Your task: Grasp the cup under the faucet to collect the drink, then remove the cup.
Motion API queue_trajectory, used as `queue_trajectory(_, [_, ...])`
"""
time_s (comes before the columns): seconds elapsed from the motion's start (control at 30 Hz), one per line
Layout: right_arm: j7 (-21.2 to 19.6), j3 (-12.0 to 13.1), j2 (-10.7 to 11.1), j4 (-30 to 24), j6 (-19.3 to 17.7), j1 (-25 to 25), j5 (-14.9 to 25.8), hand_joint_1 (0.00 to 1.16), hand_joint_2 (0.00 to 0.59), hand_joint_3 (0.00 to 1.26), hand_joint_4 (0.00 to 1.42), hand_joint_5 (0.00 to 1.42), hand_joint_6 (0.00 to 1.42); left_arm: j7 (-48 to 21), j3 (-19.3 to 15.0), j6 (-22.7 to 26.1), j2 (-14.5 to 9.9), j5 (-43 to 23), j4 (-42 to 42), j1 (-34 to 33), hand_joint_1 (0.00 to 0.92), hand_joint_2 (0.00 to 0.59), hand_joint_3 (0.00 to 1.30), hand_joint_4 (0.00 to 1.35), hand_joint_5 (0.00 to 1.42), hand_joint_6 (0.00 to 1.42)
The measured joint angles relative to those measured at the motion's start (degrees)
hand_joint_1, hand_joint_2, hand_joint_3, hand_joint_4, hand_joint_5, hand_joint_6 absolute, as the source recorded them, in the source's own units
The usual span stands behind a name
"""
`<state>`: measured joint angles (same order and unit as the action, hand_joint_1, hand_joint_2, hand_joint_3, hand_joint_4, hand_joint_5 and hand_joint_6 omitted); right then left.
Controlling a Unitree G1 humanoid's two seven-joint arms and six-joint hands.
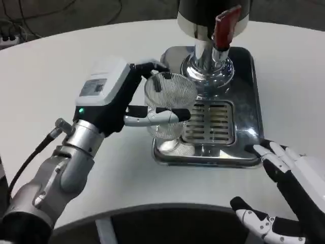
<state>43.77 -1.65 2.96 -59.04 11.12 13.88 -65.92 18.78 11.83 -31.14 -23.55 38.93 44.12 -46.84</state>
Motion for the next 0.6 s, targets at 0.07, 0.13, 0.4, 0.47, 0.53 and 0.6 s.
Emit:
queue_trajectory(0.07, [0.2, 1.0, -0.1, 0.0, -0.9, 0.1, 0.6, 0.41, 0.375, 0.1, 0.0, 0.0, 0.0, 0.6, 0.8, 0.0, 0.9, 0.0, 1.0, -0.7, 0.486, 0.196, 1.07, 1.26, 1.42, 1.42])
queue_trajectory(0.13, [0.3, 2.1, -0.2, 0.0, -2.1, 0.2, 1.6, 0.41, 0.375, 0.1, 0.0, 0.0, 0.0, 1.3, 1.5, 0.0, 1.8, 0.0, 2.0, -1.4, 0.487, 0.198, 1.07, 1.26, 1.42, 1.42])
queue_trajectory(0.4, [0.7, 6.1, -2.2, 0.0, -7.2, 1.1, 4.9, 0.4, 0.375, 0.1, 0.0, 0.0, 0.0, 4.1, 4.0, 0.5, 4.0, 0.2, 4.4, -4.5, 0.483, 0.198, 1.07, 1.24, 1.42, 1.42])
queue_trajectory(0.47, [1.0, 7.3, -2.8, 0.0, -8.4, 1.3, 5.7, 0.4, 0.375, 0.1, 0.0, 0.0, 0.0, 4.6, 4.7, 0.9, 4.1, 0.3, 5.5, -5.6, 0.483, 0.198, 1.07, 1.24, 1.42, 1.42])
queue_trajectory(0.53, [1.1, 8.0, -3.2, 0.0, -9.0, 1.5, 6.3, 0.4, 0.375, 0.1, 0.0, 0.0, 0.0, 5.0, 5.0, 1.1, 4.3, 0.3, 6.4, -6.2, 0.482, 0.198, 1.07, 1.24, 1.42, 1.42])
queue_trajectory(0.6, [1.4, 8.6, -3.6, 0.0, -9.6, 1.6, 6.8, 0.4, 0.375, 0.1, 0.0, 0.0, 0.0, 5.3, 5.4, 1.5, 4.4, 0.3, 7.5, -6.8, 0.482, 0.198, 1.07, 1.24, 1.42, 1.42])
